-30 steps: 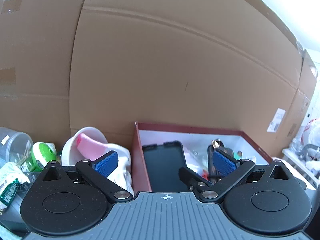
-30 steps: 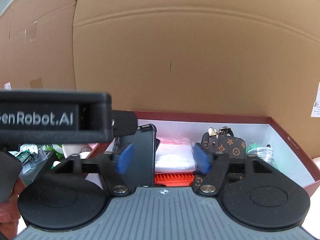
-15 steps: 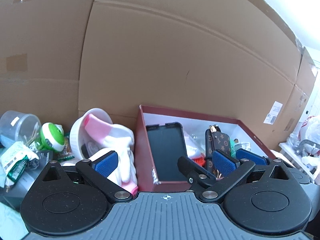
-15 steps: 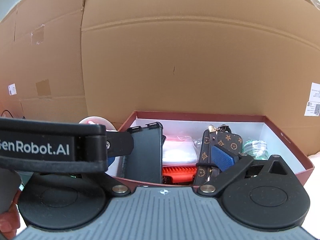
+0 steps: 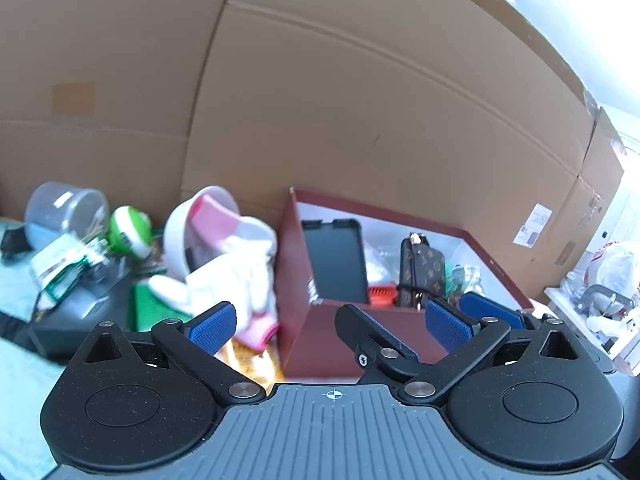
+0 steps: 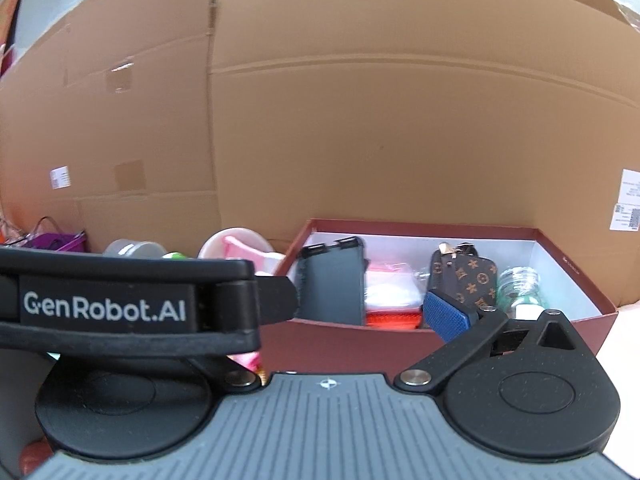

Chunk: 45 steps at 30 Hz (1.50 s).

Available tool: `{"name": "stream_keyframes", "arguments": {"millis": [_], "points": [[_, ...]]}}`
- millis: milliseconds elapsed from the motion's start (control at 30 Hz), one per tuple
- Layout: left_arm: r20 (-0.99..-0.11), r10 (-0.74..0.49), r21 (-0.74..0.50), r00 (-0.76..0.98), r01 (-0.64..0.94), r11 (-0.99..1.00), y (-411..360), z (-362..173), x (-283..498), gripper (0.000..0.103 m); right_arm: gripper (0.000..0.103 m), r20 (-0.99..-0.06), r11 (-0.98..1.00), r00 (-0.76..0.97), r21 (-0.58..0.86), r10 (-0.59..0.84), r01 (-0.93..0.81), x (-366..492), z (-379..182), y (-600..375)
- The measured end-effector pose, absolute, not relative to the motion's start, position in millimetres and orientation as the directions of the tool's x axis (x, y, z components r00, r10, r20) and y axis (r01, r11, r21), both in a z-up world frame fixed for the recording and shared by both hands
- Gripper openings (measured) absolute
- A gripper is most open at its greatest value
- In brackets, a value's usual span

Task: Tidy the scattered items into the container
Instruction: 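Withdraw the left gripper toward the green-and-white snack packet, then close the left gripper on the snack packet atop the black box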

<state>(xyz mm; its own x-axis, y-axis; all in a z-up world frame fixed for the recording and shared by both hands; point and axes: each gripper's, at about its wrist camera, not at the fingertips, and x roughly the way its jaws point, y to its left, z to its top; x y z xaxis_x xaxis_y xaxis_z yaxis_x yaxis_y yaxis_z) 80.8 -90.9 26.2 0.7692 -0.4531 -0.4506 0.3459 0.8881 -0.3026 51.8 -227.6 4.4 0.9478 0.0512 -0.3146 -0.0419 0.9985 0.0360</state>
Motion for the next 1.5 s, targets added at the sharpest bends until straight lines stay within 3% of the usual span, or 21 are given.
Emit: {"name": "stream_keyframes", "arguments": {"millis": [733, 1133, 1500], "points": [[-0.472, -0.376, -0.352, 0.797, 0.221, 0.91, 12, 0, 36, 0.103, 0.103, -0.35, 0.971, 0.909, 0.015, 0.228, -0.238, 14, -16, -142], [-0.459, -0.334, -0.351, 0.823, 0.177, 0.919, 68, 8, 87, 0.103, 0.103, -0.272, 0.943, 0.905, 0.034, 0.327, -0.331, 61, -12, -89], [-0.488, -0.357, -0.355, 0.797, 0.192, 0.915, 99, -9, 161, 0.103, 0.1, -0.322, 0.905, 0.846, 0.135, 0.425, -0.403, 118, -27, -71]]}}
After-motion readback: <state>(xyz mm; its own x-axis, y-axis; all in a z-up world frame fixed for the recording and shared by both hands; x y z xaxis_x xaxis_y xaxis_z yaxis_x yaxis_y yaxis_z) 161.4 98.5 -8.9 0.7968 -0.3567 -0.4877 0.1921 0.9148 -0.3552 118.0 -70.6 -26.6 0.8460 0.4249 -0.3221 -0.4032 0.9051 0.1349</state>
